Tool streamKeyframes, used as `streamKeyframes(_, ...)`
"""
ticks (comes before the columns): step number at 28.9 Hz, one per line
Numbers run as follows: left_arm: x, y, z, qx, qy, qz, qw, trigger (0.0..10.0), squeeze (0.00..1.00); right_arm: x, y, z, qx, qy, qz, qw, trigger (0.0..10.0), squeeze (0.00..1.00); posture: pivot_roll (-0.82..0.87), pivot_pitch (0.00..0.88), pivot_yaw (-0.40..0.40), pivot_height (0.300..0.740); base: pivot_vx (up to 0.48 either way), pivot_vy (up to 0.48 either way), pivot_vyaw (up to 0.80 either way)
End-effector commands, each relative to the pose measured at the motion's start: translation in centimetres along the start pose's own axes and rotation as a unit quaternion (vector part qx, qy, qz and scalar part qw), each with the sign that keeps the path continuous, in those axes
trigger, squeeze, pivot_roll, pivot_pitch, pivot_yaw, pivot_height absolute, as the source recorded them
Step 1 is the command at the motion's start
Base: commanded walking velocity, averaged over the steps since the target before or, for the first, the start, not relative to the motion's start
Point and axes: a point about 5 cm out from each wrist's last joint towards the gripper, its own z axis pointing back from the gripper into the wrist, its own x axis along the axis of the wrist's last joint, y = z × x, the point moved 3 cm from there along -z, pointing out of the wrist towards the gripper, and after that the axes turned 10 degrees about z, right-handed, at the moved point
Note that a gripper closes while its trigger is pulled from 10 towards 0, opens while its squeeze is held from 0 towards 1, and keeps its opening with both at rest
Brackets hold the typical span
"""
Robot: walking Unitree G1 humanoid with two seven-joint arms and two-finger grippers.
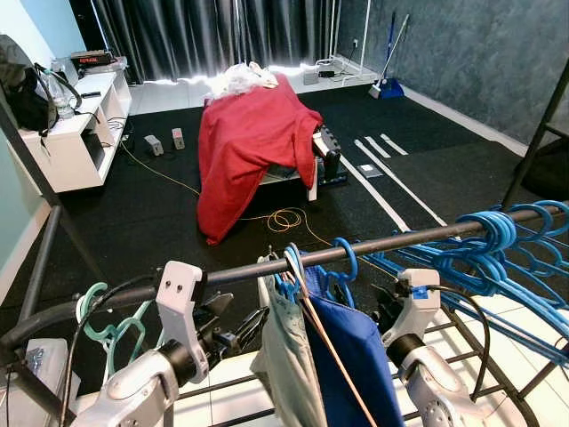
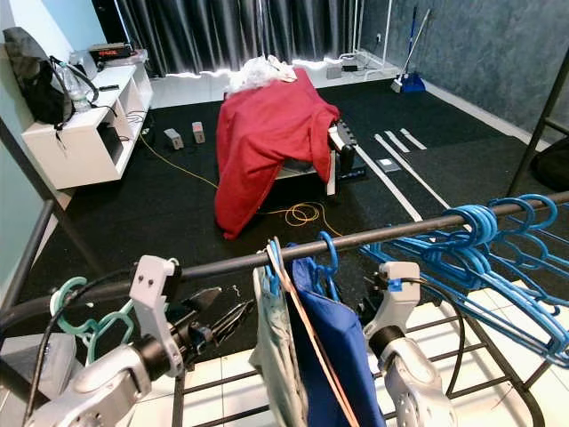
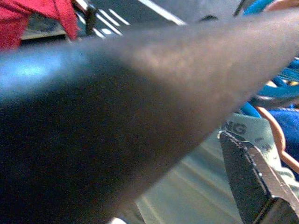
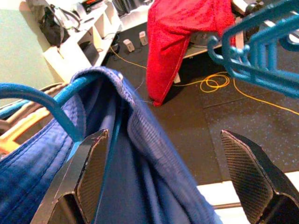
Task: Hang hanger
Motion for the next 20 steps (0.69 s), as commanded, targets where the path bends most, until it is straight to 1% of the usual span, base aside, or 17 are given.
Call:
streamKeyframes(1,-2.2,1.4,0.2,0.037,0.046,0.014,0.998,10.0,0.00,-0.1,0.2,-0.1,0.005,0.004,-0.008,1.000,10.0,0.00,-0.04,0.000,0.020,0.740,0.000,0.000,0.00)
streamKeyframes(2,-2.3,1.9,0.3,0.050,0.047,0.010,0.998,10.0,0.00,-0.2,0.2,-0.1,0.006,0.004,-0.007,1.000,10.0,0.00,-0.03,0.000,0.019,0.740,-0.461,0.000,0.00)
streamKeyframes(3,-2.3,1.9,0.3,0.050,0.047,0.010,0.998,10.0,0.00,-0.2,0.2,-0.1,0.006,0.004,-0.007,1.000,10.0,0.00,-0.03,0.000,0.019,0.740,-0.461,0.000,0.00)
streamKeyframes(4,-2.4,2.4,0.4,0.059,0.046,0.006,0.997,10.0,0.00,-0.2,0.2,-0.1,0.006,0.005,-0.007,1.000,10.0,0.00,-0.03,0.000,0.018,0.740,-0.480,0.000,0.00)
streamKeyframes(7,-2.3,2.4,0.5,0.061,0.043,0.005,0.997,10.0,0.00,-0.2,0.2,-0.1,0.007,0.005,-0.007,1.000,10.0,0.00,-0.03,0.000,0.019,0.740,-0.480,0.000,0.00)
streamKeyframes(9,-2.2,2.2,0.6,0.056,0.039,0.007,0.998,10.0,0.00,-0.3,0.1,-0.1,0.007,0.005,-0.007,1.000,10.0,0.00,-0.03,0.000,0.017,0.740,-0.480,0.000,0.00)
streamKeyframes(10,-2.1,1.8,0.5,0.050,0.030,0.008,0.998,10.0,0.00,-0.3,0.1,-0.1,0.007,0.006,-0.007,1.000,10.0,0.00,-0.03,0.000,0.017,0.740,-0.480,0.000,0.00)
streamKeyframes(11,-2.1,1.8,0.5,0.050,0.030,0.008,0.998,10.0,0.00,-0.3,0.1,-0.1,0.007,0.006,-0.007,1.000,10.0,0.00,-0.03,0.000,0.017,0.740,-0.480,0.000,0.00)
streamKeyframes(12,-1.8,1.3,0.5,0.042,0.017,0.009,0.999,10.0,0.00,-0.3,0.1,-0.1,0.007,0.006,-0.007,1.000,10.0,0.00,-0.03,0.000,0.015,0.740,-0.480,0.000,0.00)
streamKeyframes(13,-1.8,1.3,0.5,0.042,0.017,0.009,0.999,10.0,0.00,-0.3,0.1,-0.1,0.007,0.006,-0.007,1.000,10.0,0.00,-0.03,0.000,0.015,0.740,-0.480,0.000,0.00)
streamKeyframes(14,-1.3,1.0,0.5,0.037,-0.002,0.008,0.999,10.0,0.00,-0.3,0.1,-0.1,0.008,0.007,-0.007,1.000,10.0,0.00,-0.03,0.000,0.014,0.740,-0.476,0.000,0.00)
streamKeyframes(15,-1.3,1.0,0.5,0.037,-0.002,0.008,0.999,10.0,0.00,-0.3,0.1,-0.1,0.008,0.007,-0.007,1.000,10.0,0.00,-0.03,0.000,0.014,0.740,-0.476,0.000,0.00)
streamKeyframes(16,-0.5,0.8,0.4,0.034,-0.027,0.008,0.999,10.0,0.00,-0.3,0.1,-0.1,0.009,0.007,-0.007,1.000,10.0,0.00,-0.03,0.000,0.014,0.740,-0.371,0.000,0.00)
streamKeyframes(18,1.5,0.3,0.4,0.016,-0.085,0.006,0.996,10.0,0.00,-0.3,0.2,-0.1,0.010,0.007,-0.007,1.000,10.0,0.00,-0.03,0.000,0.014,0.740,0.000,0.000,0.00)
streamKeyframes(19,1.5,0.3,0.4,0.016,-0.085,0.006,0.996,10.0,0.00,-0.3,0.2,-0.1,0.010,0.007,-0.007,1.000,10.0,0.00,-0.03,0.000,0.014,0.740,0.000,0.000,0.00)
streamKeyframes(20,2.0,-0.1,0.4,0.005,-0.100,0.003,0.995,10.0,0.00,-0.3,0.2,-0.1,0.010,0.007,-0.007,1.000,10.0,0.00,-0.03,0.000,0.014,0.740,0.000,0.000,0.00)
